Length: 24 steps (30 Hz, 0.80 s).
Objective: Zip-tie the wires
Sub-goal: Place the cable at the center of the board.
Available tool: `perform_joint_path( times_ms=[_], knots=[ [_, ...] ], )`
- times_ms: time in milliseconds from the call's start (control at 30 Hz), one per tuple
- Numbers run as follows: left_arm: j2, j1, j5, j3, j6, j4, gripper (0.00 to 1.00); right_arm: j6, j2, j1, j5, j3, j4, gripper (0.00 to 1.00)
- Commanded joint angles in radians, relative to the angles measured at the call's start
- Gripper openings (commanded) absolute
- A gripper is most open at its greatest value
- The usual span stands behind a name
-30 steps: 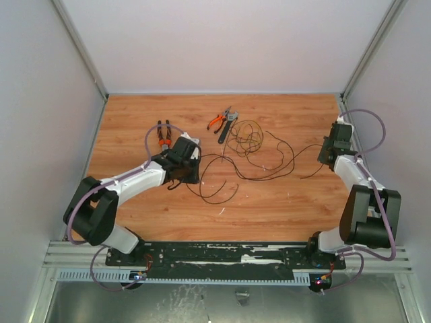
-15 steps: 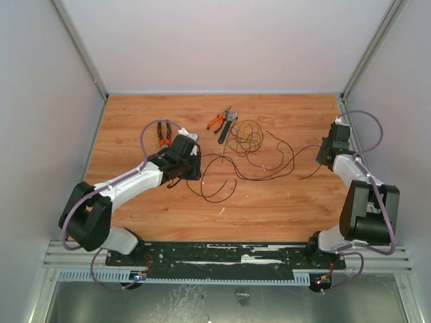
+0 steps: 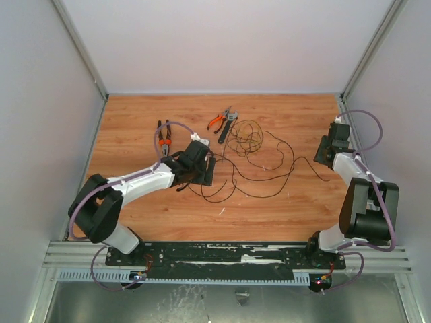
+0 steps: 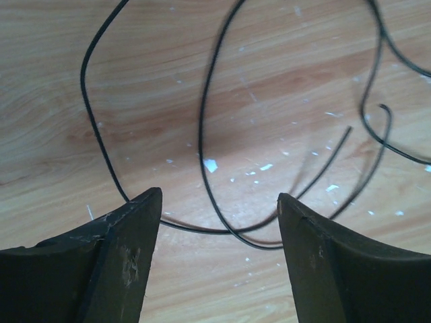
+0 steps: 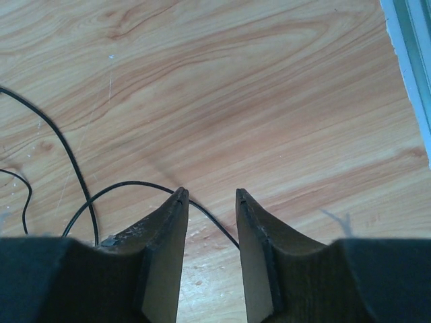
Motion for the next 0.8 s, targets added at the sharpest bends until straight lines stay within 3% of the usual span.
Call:
perform_joint_path(
  times_ms=[0,400,600,767],
  knots=[
    [0.053,-0.007,-0.097,0.038,-0.015,0.004,0.76,-0.009,-0.019,-0.006,-0.014,0.033,0.005,0.36],
    [0.191,-0.036,-0.212,0.055,-0.002,-0.001,0.77,-0.018,-0.034,-0.007,-0.033,0.042,0.012,0.38],
    [0.169,-0.038,-0.286,0.009,-0.003,-0.026,0.78,-0.015,-0.047,-0.007,-0.037,0.036,0.024,0.39],
    [0.140,-0.038,-0.382,-0.003,0.009,-0.071,0.84,-0.016,-0.049,-0.006,-0.042,0.036,0.026,0.39]
  ],
)
